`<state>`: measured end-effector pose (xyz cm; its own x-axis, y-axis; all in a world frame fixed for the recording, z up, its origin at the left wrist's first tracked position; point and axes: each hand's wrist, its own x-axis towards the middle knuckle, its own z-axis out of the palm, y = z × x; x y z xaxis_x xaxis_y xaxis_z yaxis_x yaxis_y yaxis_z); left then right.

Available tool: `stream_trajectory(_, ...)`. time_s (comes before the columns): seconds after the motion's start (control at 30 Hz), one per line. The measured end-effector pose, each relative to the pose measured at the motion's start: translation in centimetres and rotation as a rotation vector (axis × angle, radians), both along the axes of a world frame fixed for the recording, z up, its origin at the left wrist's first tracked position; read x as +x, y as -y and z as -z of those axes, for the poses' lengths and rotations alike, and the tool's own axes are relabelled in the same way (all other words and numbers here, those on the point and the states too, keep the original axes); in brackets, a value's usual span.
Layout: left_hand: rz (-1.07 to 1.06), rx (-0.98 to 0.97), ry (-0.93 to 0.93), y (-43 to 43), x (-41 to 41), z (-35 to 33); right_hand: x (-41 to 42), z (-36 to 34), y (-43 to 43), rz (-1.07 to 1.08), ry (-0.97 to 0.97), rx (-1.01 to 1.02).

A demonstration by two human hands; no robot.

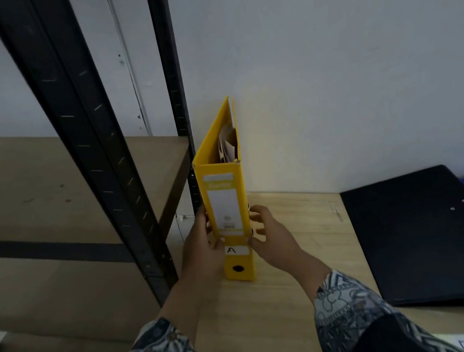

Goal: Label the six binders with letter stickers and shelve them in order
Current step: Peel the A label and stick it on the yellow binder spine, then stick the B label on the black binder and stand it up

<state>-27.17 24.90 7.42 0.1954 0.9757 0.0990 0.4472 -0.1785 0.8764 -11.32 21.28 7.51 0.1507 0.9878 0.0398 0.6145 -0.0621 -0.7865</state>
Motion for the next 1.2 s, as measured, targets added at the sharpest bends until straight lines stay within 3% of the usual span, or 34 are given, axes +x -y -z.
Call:
stream_trajectory(0.57, -0.020, -0.078, -0.007, 2.4, 1.5, 0.4, 1.3, 0.4, 2.8, 0.028, -0.008, -0.176)
stream_trajectory(0.9, -0.439, -0.060, 0.156, 8.5, 3.8, 3.7, 6.2, 4.1, 10.6, 0.165, -0.061, -0.338)
stream_trajectory(1.2, -0.044, -0.157, -0.036, 18.0, 12.2, 8.0, 16.3, 7.8, 21.9, 0.511, -0.072, -0.335)
